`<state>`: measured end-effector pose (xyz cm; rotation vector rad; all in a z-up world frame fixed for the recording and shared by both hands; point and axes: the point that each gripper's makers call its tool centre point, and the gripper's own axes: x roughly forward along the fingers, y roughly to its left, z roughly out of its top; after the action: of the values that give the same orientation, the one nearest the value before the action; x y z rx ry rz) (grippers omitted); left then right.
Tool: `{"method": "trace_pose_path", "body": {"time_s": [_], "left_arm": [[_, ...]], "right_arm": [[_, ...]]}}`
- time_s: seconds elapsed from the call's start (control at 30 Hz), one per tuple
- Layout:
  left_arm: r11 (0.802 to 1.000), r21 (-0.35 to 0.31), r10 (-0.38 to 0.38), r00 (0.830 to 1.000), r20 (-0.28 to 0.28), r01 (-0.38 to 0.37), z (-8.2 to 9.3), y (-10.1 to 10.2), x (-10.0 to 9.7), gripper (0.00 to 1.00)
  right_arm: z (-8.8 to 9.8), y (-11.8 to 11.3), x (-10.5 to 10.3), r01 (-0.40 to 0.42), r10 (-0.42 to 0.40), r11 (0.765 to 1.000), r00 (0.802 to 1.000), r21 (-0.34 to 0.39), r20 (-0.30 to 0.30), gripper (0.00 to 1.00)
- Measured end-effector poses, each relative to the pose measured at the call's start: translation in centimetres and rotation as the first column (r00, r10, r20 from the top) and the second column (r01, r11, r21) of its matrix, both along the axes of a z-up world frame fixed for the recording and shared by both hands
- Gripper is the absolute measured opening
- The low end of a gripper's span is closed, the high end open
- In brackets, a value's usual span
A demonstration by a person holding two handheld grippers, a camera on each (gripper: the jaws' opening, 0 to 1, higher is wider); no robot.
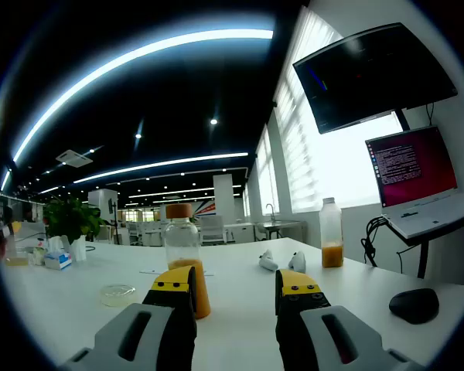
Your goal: Open the Petri dish lid, place the lid on the table, pour the liquid culture medium into the Petri dish, pick up the Petri dish lid from the table, and close the Petri dish
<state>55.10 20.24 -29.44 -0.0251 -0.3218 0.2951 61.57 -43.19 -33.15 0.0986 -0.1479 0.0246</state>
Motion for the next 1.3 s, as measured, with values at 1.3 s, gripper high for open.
{"method": "trace_pose_path", "body": {"time_s": [1.3], "left_arm": [[1.000,-0.016,-0.016,1.000,0.006,0.016,-0.3,-0.4,-0.2,0.21]], "right_arm": [[1.1,0.0,-0.6,0.011,-0.011,1.000,1.000,-0.005,0.015,0.34]]}}
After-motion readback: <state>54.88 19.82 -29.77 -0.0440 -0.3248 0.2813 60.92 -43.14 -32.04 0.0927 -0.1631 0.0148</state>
